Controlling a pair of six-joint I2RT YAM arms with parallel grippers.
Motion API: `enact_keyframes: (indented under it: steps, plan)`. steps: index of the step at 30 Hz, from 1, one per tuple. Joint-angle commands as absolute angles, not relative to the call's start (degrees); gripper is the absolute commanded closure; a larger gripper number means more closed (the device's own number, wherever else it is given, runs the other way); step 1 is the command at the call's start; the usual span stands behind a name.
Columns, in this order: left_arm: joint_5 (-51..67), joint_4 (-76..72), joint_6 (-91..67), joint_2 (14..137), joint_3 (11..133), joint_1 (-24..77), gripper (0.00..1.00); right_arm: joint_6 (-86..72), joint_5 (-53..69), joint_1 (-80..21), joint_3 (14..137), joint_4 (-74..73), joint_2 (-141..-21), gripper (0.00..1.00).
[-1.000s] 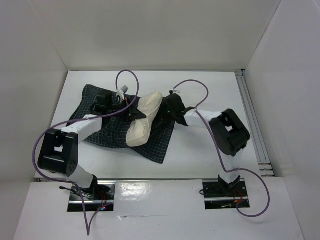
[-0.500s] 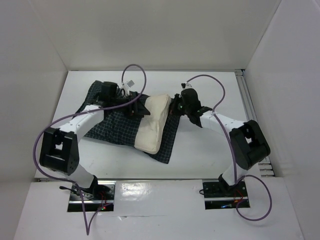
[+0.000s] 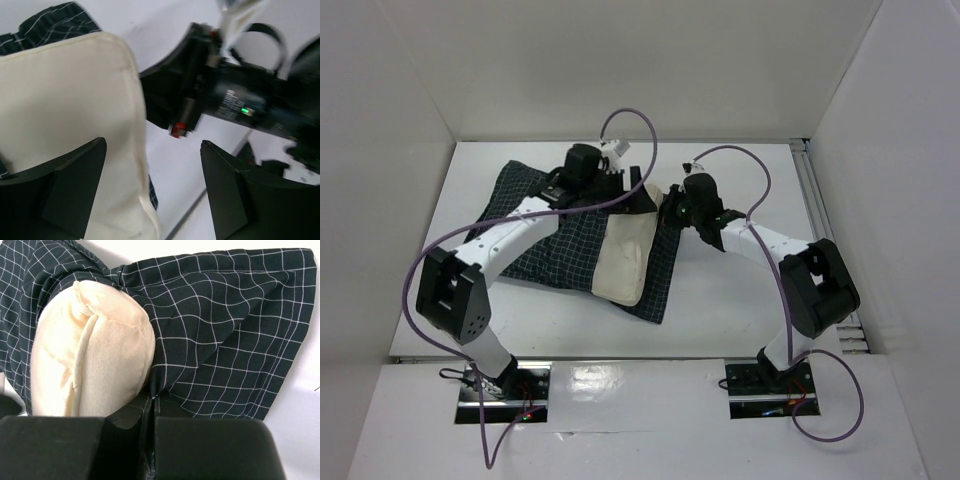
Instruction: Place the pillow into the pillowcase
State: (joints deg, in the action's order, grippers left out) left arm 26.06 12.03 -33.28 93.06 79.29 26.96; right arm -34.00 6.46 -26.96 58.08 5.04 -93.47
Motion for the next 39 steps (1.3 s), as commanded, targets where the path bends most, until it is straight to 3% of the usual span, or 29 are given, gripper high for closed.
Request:
enact_keyframes:
  steps: [1,4,9,12,14,17,27,39]
  plan:
    - [10.76,11.51,-33.57,95.09,80.33,30.05,0.1,-33.66,7.64,-26.46,61.26,7.82,-92.9,1.0]
    - [3.72,12.04,-33.57,96.41,81.82,32.08,0.1,-33.66,7.65,-26.46,61.26,7.82,-92.9,1.0]
    - [2.46,12.56,-33.57,98.53,82.53,34.0,0.1,-33.66,8.17,-26.46,61.26,7.82,-91.76,1.0]
    - [1.85,12.57,-33.57,99.84,83.14,34.89,0.15,-34.19,8.79,-26.46,61.26,8.34,-91.76,1.0]
    - [2.54,12.57,-34.1,101.07,83.14,35.41,0.35,-34.71,9.58,-26.46,61.26,8.35,-91.24,1.0]
    - [2.55,14.49,-34.63,104.23,85.51,35.42,1.0,-34.72,10.72,-26.46,60.74,8.88,-90.62,1.0]
    - [-0.44,17.4,-34.02,106.26,81.84,35.42,1.0,-34.72,11.25,-24.18,60.21,8.88,-88.24,1.0]
    - [9.4,21.27,-23.82,106.26,71.72,34.72,1.0,-35.33,11.78,-19.16,61.25,10.09,-88.77,1.0]
